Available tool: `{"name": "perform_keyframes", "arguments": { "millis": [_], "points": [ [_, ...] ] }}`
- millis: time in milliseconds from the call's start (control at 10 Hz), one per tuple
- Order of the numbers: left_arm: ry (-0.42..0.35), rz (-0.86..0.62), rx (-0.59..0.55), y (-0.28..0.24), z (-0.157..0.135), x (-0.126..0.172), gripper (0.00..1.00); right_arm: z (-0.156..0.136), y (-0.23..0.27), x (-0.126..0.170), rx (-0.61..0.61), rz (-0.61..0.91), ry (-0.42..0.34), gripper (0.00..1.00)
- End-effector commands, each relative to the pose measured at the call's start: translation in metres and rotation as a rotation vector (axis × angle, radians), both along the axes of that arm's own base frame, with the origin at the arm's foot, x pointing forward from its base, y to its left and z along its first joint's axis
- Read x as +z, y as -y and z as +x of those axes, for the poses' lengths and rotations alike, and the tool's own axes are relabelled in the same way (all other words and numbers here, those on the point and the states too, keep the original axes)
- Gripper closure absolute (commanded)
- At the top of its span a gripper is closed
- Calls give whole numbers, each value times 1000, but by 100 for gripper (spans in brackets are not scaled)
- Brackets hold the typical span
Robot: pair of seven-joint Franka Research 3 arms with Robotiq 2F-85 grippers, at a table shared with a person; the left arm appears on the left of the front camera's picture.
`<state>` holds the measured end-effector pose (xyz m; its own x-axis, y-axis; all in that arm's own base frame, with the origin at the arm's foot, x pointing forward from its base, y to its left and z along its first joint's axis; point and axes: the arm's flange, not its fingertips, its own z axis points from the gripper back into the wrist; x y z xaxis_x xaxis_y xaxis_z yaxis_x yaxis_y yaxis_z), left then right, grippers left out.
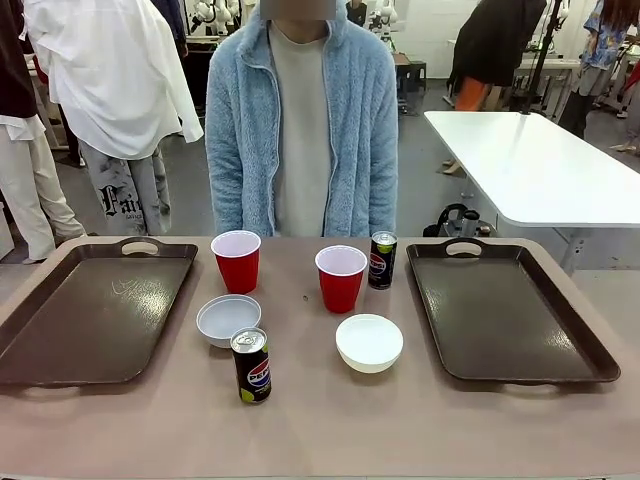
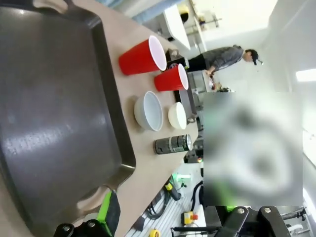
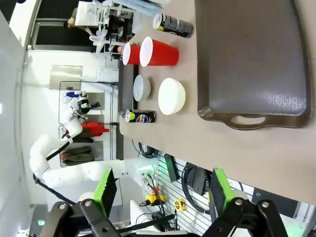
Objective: Prepare tableware on both trays.
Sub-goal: Pick up a Picnic Bowl from the table and place it on a Handle tray.
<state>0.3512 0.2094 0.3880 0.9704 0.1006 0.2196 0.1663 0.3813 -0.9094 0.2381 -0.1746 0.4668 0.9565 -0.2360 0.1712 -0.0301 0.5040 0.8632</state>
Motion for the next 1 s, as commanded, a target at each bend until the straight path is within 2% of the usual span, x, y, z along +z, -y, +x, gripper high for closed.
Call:
{"name": "perform_keyframes", "arguments": {
  "millis": [0, 100, 200, 900],
  "points": [
    [37, 26, 19, 2, -20, 5, 0, -6, -13, -1, 36, -16, 38, 0],
    [92, 168, 35, 9, -34, 15, 0, 0, 0, 0, 0, 0, 0, 0],
    [8, 0, 20, -6, -8, 1, 0, 0, 0, 0, 0, 0, 0, 0],
    [8, 0, 20, -6, -8, 1, 0, 0, 0, 0, 0, 0, 0, 0]
  ]
}}
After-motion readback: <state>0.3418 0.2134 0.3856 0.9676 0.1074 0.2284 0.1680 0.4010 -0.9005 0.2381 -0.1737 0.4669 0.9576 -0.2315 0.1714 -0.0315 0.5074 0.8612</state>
